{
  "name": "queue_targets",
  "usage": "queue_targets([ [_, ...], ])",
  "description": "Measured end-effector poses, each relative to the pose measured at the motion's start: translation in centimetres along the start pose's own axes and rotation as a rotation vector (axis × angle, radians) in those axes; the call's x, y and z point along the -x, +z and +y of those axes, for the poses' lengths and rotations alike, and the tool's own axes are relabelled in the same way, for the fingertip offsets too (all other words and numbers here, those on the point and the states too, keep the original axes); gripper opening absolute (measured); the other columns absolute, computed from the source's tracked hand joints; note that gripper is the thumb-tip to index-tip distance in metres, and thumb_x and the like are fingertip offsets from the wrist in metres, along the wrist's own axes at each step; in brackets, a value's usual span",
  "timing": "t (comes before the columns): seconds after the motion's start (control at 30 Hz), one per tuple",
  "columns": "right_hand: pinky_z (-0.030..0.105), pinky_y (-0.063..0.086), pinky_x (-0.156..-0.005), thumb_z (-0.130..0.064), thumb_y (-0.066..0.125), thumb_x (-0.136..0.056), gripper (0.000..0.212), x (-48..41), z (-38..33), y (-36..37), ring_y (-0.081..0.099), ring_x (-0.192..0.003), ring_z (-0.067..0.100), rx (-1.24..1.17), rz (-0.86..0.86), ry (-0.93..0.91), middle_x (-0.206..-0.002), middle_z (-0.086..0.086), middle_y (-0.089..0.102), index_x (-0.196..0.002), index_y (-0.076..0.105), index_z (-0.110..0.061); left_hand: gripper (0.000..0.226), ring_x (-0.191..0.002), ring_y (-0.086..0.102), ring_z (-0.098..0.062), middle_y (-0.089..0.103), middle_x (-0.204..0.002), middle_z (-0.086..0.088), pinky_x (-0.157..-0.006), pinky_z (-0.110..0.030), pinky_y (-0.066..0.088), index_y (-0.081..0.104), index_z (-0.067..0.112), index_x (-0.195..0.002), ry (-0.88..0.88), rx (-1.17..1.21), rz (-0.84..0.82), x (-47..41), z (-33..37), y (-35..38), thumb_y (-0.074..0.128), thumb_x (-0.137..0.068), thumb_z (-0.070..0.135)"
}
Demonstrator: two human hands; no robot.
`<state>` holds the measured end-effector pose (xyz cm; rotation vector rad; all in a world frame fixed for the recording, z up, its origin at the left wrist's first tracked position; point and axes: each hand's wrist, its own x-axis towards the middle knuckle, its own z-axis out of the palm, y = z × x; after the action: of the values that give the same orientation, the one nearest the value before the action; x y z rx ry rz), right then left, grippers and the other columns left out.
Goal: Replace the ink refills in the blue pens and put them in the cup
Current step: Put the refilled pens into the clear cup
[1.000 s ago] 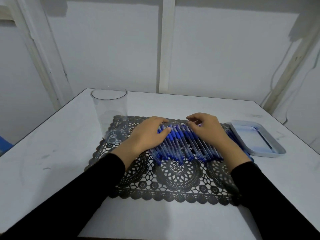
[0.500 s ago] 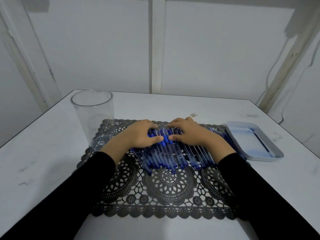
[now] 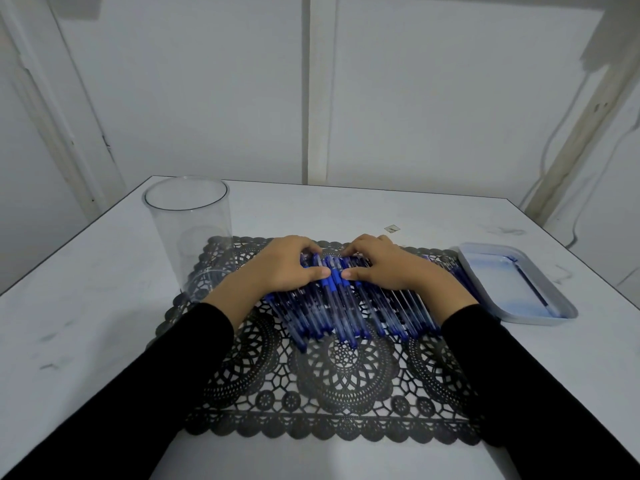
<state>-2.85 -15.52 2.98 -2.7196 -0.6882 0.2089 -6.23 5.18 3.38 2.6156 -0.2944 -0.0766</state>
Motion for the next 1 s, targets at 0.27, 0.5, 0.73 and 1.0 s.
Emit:
queue_targets([
  [0.27,0.044,0.039,-0.101,-0.055,0.068,-0.081,0.045,-0.1,0.6,0.3,0.040,-0.117,0.019,-0.159,0.049,0.020,-0.113,-0.006,0.054,-0.114,0.054,-0.028,0.046,-0.106,0.056,-0.006,0.063,-0.107,0.011,-0.086,-0.020,0.036,0.058,0.024,-0.128,0.005,0.241,0.097,0.4,0.2,-0.2,0.074,-0.087,0.035],
  [0.5,0.026,0.051,-0.074,-0.025,0.074,-0.086,0.027,0.5,-0.2,-0.4,0.062,-0.088,0.020,-0.554,0.297,-0.054,-0.106,-0.001,0.061,-0.108,0.059,-0.021,0.038,-0.088,0.072,-0.008,0.063,-0.113,0.003,-0.079,-0.018,0.057,0.063,0.026,-0.120,0.054,0.635,0.229,0.9,0.9,-0.3,0.076,-0.086,0.016],
  [0.73,0.029,0.057,-0.068,-0.020,0.075,-0.085,0.018,2.1,-1.8,-2.2,0.069,-0.078,0.017,-0.850,0.551,-0.035,-0.093,0.008,0.070,-0.102,0.070,-0.023,0.039,-0.083,0.074,-0.013,0.063,-0.116,0.004,-0.078,-0.022,0.059,0.065,0.025,-0.124,0.077,0.870,0.421,2.6,3.3,-1.4,0.072,-0.089,0.009],
  [1.0,0.031,0.059,-0.080,-0.013,0.073,-0.086,0.019,2.8,-8.5,-6.7,0.071,-0.085,0.018,-0.936,0.924,-0.238,-0.091,0.004,0.072,-0.104,0.070,-0.015,0.040,-0.091,0.069,-0.005,0.068,-0.113,0.010,-0.087,-0.023,0.057,0.068,0.035,-0.117,0.285,0.833,0.796,6.5,7.0,-7.6,0.073,-0.088,0.008],
])
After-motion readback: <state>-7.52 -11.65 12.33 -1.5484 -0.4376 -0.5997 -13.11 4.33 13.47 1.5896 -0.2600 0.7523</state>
